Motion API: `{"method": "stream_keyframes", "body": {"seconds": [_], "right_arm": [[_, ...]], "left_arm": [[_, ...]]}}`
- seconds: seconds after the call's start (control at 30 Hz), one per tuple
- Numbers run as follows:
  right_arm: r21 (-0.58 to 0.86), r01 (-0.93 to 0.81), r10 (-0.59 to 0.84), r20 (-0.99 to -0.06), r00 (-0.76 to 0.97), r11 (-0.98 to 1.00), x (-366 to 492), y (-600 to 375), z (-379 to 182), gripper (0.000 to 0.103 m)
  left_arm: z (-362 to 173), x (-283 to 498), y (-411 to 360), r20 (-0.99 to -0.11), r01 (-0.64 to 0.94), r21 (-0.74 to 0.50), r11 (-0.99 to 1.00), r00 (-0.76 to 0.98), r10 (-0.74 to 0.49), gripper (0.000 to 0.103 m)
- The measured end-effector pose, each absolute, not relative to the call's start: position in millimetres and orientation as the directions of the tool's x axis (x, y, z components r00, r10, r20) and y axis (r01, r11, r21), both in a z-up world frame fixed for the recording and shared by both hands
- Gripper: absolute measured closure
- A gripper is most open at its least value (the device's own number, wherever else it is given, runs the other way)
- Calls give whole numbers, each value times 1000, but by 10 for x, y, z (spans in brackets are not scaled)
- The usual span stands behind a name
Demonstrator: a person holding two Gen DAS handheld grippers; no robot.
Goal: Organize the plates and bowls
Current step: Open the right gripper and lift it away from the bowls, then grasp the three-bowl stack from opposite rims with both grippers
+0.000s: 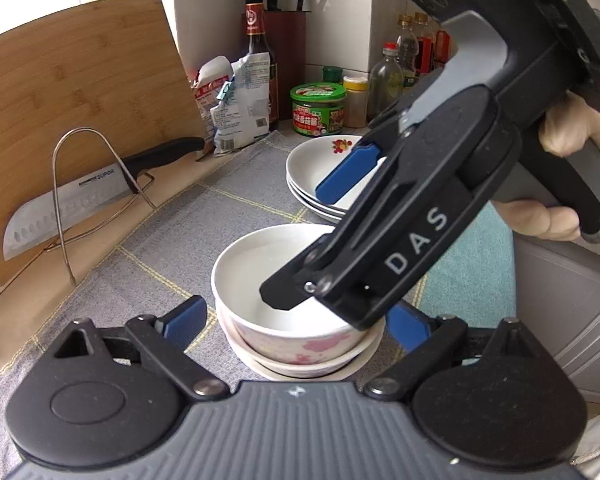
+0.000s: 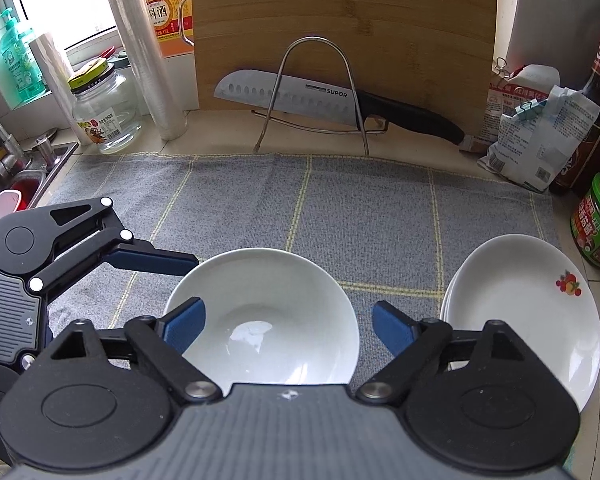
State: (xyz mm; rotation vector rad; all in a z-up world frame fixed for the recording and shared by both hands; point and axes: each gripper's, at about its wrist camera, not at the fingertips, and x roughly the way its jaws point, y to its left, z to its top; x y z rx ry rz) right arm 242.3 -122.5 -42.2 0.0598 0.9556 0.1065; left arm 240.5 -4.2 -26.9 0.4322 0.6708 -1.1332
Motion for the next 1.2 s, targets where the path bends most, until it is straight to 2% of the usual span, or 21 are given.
{"method": "stream_keyframes", "body": {"seconds": [0.07, 0.43, 0.7, 0.97, 1.2], "right_arm": [[87, -57, 104, -803, 587, 995, 2391, -1225, -397, 0], [37, -9, 35, -803, 595, 999, 2224, -1156, -527, 0], [-74, -12, -51, -785, 617, 997, 2153, -902, -596, 0], [-24, 43, -47, -746, 664, 999, 1826, -1041, -385, 0], [-22, 39, -42, -782, 621, 999, 1504, -1030, -528, 0]], "left_arm": [[-253, 2408, 13, -686, 926, -17, 378, 264, -678, 6], [-290, 2349, 390, -717, 890, 0, 455, 317, -621, 6], [-383, 2405, 585, -730, 856, -21, 517, 341, -592, 6], [-512, 2485, 705, -740, 852, -42, 521, 324, -589, 4], [-648, 2459, 671, -755, 876, -76, 476, 261, -602, 4]]}}
